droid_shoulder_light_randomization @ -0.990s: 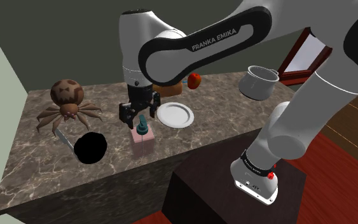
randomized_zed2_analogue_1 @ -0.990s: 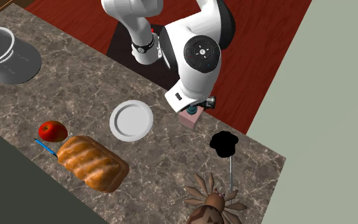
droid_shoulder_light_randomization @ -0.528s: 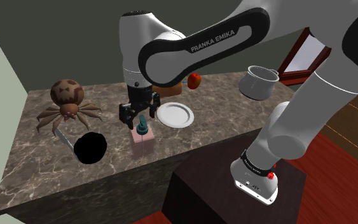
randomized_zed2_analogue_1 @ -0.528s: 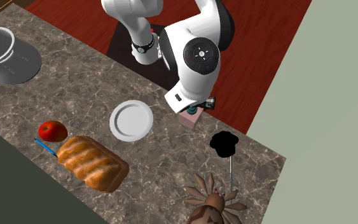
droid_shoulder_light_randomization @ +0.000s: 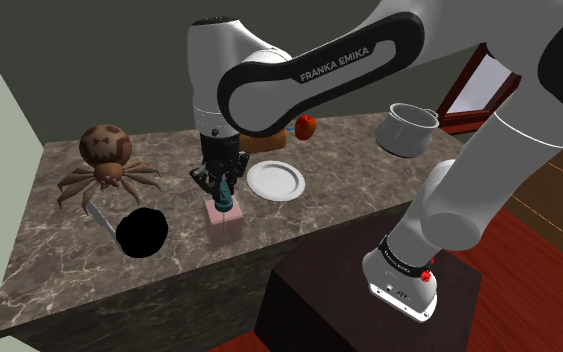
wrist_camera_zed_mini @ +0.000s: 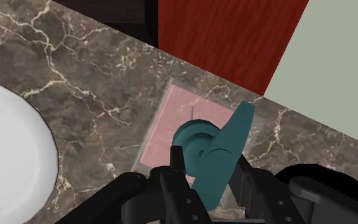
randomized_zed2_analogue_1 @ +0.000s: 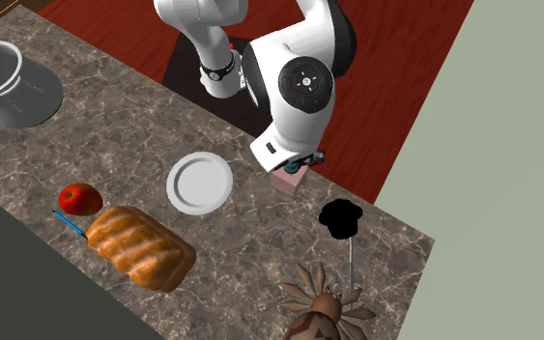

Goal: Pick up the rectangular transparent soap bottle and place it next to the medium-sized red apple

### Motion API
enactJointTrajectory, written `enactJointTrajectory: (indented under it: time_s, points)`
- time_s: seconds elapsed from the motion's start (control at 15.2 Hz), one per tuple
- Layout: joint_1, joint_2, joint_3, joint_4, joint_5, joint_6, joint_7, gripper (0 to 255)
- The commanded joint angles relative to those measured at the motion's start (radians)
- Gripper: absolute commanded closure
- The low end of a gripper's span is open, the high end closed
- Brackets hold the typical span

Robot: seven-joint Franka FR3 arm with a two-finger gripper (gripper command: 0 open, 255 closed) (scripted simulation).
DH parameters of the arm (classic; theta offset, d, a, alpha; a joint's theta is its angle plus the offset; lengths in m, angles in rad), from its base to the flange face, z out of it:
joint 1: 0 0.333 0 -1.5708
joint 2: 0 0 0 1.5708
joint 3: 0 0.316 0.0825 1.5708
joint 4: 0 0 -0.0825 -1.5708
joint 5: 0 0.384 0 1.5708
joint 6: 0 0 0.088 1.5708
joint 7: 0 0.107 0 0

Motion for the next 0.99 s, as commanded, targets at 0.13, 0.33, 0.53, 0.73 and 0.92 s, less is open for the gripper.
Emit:
enactJointTrajectory:
  time_s: [0.13,0.33,0.53,0.73,0.92]
  points:
    - [0.0,-0.006,-0.001,0.007,0.002,-0.013,-0.001,255]
    - [-0.001,-0.024,-0.003,0.031,0.008,-0.054,-0.004,255]
    - [-0.002,-0.039,-0.006,0.057,0.013,-0.094,-0.007,255]
    - [-0.003,-0.053,-0.008,0.085,0.017,-0.135,-0.008,255]
    - [-0.004,-0.064,-0.011,0.115,0.019,-0.175,-0.009,255]
